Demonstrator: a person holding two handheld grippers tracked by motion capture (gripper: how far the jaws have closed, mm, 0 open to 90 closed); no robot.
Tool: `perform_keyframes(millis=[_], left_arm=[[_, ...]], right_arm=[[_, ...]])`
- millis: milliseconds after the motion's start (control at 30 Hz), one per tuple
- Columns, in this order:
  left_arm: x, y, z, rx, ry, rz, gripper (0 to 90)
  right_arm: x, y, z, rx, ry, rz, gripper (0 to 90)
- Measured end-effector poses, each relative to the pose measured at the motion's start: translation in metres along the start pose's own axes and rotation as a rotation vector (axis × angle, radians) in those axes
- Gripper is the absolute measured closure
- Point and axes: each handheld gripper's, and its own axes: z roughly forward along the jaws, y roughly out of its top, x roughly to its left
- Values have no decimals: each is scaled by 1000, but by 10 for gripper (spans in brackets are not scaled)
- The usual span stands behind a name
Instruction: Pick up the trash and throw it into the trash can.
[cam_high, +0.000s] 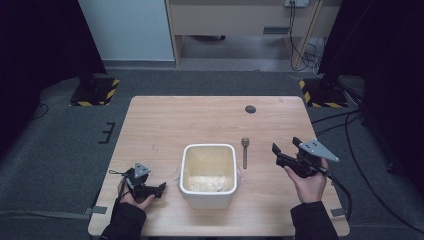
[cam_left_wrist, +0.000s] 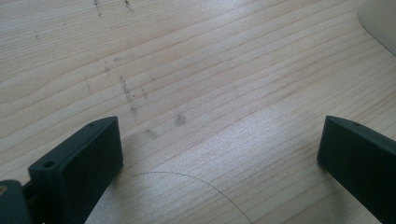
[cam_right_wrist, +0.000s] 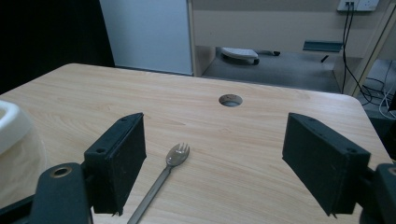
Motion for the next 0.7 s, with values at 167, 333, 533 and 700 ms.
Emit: perform_keyframes(millis=[167,333,533,700], left_arm=[[0,0,0,0,0,0,0],[0,0,0,-1,0,-1,0],[0,0,0,-1,0,-1,0],[0,0,0,-1,0,-1,0]], right_arm=[[5,5,6,3,7,-6,221],[9,9,14,5,18,-6,223],[12,16,25,7,15,-16,224],[13,22,32,5,12,-6,223]])
